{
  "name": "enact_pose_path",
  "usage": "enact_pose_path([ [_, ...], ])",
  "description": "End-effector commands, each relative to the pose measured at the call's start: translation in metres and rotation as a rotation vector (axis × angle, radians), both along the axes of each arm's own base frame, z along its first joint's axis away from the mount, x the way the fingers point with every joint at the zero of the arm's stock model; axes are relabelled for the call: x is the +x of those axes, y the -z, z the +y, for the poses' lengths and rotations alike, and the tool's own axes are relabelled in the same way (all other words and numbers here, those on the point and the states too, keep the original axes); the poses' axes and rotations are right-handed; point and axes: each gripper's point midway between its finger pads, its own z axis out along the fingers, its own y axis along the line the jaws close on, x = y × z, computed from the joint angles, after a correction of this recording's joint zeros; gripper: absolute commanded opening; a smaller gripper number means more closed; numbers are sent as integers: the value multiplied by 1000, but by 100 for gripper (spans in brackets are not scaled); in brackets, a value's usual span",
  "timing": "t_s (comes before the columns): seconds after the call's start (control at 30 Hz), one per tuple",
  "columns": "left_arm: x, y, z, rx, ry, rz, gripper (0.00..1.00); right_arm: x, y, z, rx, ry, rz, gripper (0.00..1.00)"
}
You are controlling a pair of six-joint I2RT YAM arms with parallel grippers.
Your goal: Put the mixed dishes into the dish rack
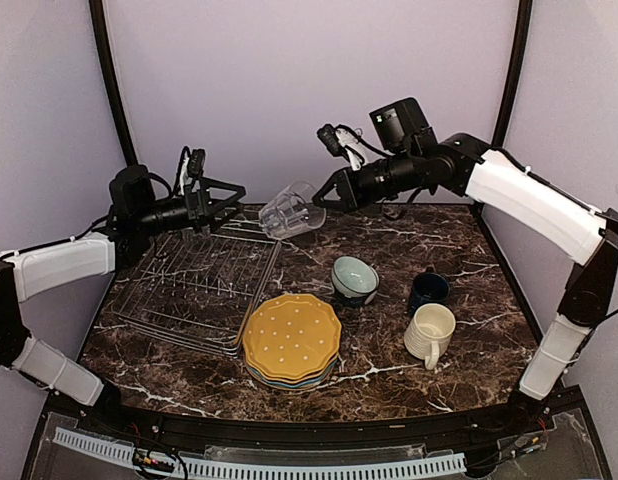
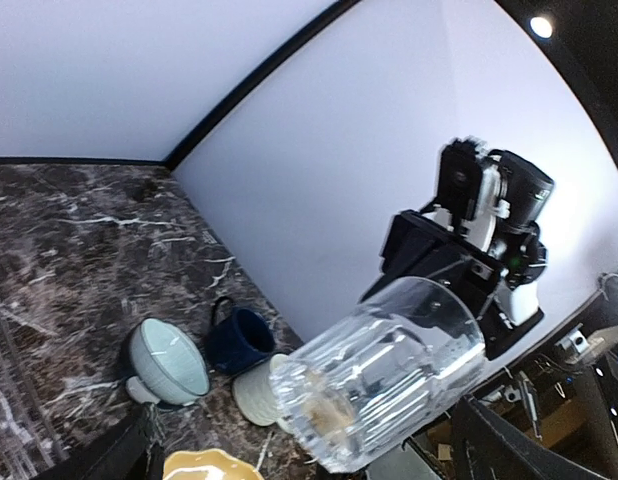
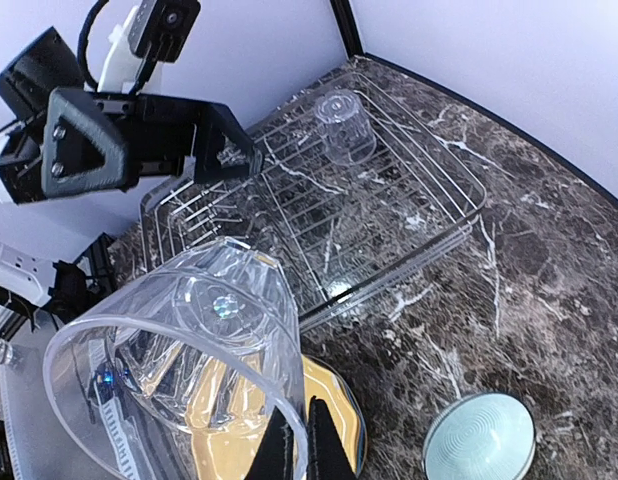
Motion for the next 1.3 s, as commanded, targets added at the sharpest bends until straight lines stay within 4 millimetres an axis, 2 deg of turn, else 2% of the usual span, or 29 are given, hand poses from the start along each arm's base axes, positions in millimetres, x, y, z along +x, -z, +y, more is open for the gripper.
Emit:
enact_pose_path([
  [0.0,-34,-49,-27,-175,145,-125,99,1,-43,24,207,-68,-24,0],
  [0.1,-40,-55,-38,-229,194,-128,99,1,-45,25,257,-91,2,0],
  [0.17,-49,-66,-43,-292,236,-151,99,-2,-48,25,297,-117,25,0],
  [0.27,-55,-67,-52,-338,279,-142,99,-9,-55,25,362,-169,57,0],
  [0.5,-63,-64,-69,-365,341,-131,97,-7,-54,21,414,-180,97,0],
  [0.6,-65,-63,-72,-367,356,-123,91,-7,-53,18,432,-190,112,0],
  [0.77,-68,-64,-72,-398,379,-99,88,-4,-50,13,450,-194,104,0],
  [1.13,-66,-58,-73,-403,382,-73,74,-1,-40,12,458,-215,100,0],
  [1.27,-63,-58,-74,-406,379,-72,62,-1,-33,13,450,-225,107,0],
])
